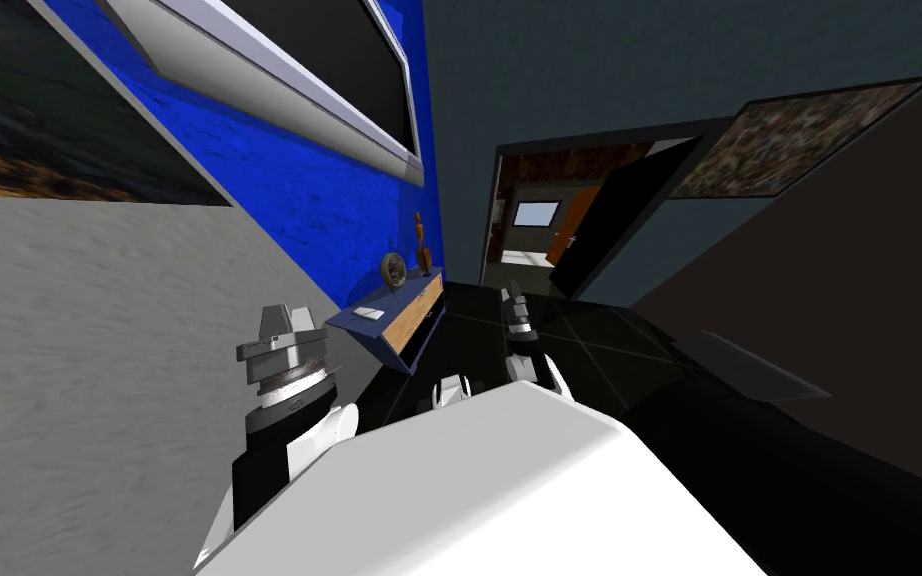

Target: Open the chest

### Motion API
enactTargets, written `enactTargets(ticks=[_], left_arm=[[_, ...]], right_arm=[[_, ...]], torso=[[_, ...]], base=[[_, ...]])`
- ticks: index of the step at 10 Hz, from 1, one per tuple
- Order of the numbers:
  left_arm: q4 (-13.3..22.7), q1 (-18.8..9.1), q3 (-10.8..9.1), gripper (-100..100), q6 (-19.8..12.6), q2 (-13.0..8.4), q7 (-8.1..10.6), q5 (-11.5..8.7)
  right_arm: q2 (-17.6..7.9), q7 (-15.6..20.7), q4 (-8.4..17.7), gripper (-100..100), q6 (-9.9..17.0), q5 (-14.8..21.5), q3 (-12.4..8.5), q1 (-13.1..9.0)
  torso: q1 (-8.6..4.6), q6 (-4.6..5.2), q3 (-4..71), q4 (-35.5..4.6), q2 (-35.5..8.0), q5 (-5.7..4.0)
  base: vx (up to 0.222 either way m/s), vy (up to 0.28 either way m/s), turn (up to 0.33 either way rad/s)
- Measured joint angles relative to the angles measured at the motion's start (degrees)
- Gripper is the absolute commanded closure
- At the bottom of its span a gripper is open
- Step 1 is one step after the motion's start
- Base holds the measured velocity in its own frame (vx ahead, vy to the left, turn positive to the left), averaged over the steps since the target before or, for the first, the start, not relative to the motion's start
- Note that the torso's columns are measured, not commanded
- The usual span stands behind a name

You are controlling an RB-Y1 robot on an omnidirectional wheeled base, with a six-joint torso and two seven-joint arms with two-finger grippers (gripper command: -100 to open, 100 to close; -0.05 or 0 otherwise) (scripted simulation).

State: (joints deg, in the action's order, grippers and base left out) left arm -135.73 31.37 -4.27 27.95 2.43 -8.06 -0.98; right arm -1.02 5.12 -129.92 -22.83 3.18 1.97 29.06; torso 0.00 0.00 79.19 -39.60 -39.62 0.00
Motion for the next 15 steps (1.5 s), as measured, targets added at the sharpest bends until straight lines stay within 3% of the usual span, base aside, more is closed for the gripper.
enactTargets(ticks=[2,8,15], left_arm=[[0.9,-0.2,-0.17,-100,0.3,-2.3,0.26,-0.1],[8.8,-1.9,-1.48,-100,4.2,-9.9,2.54,-0.5],[18.9,-3.7,-2.33,-100,9.3,-12.9,4.99,-0.6]], right_arm=[[0.0,0.0,0.0,0,0.0,0.0,0.0,0.0],[0.0,0.0,0.0,0,0.0,0.0,0.0,0.0],[0.0,0.0,0.0,0,0.0,0.0,0.0,0.0]], torso=[[-0.04,0.0,5.2,-2.4,-2.3,-0.01],[0.01,-0.01,5.4,-2.7,-2.7,0.01],[0.03,0.02,5.4,-2.7,-2.7,0.0]], base=[[0.068,-0.026,0.076],[0.147,-0.058,0.122],[0.149,-0.077,0.127]])
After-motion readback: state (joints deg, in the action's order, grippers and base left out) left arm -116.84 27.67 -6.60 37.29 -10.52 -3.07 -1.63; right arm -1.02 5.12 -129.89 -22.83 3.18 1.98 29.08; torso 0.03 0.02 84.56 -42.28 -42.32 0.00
